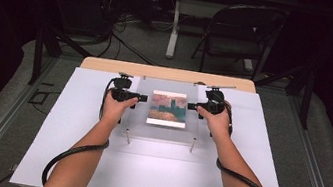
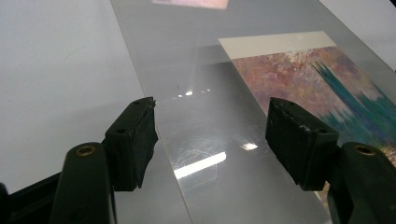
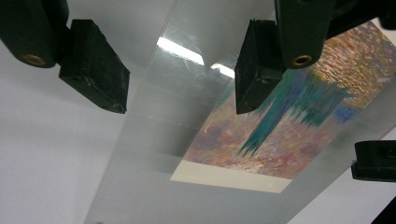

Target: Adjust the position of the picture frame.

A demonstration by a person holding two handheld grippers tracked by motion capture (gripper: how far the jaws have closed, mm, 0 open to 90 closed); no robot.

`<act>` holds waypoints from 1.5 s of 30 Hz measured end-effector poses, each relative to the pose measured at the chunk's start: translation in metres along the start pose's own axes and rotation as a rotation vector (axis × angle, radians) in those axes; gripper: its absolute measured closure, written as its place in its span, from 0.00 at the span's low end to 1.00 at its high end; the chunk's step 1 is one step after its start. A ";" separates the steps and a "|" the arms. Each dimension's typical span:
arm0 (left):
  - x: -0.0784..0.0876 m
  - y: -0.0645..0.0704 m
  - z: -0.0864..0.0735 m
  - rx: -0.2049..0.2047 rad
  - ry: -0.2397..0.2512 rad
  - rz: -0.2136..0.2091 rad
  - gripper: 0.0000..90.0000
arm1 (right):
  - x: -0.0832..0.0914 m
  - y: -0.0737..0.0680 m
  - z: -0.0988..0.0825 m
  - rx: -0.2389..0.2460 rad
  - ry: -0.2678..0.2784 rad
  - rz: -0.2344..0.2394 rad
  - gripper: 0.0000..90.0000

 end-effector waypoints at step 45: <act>-0.010 -0.001 -0.008 0.095 -0.039 -0.051 0.27 | -0.017 -0.001 -0.009 -0.114 -0.033 0.045 0.29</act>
Point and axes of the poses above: each handheld gripper's, and its own axes: x roughly backward along the jaws, z roughly out of its top, y roughly to its right, the point moved 8 cm from there along -x, roughly forward along the jaws, and after that the axes turned 10 degrees about y, right-handed, at the moved point
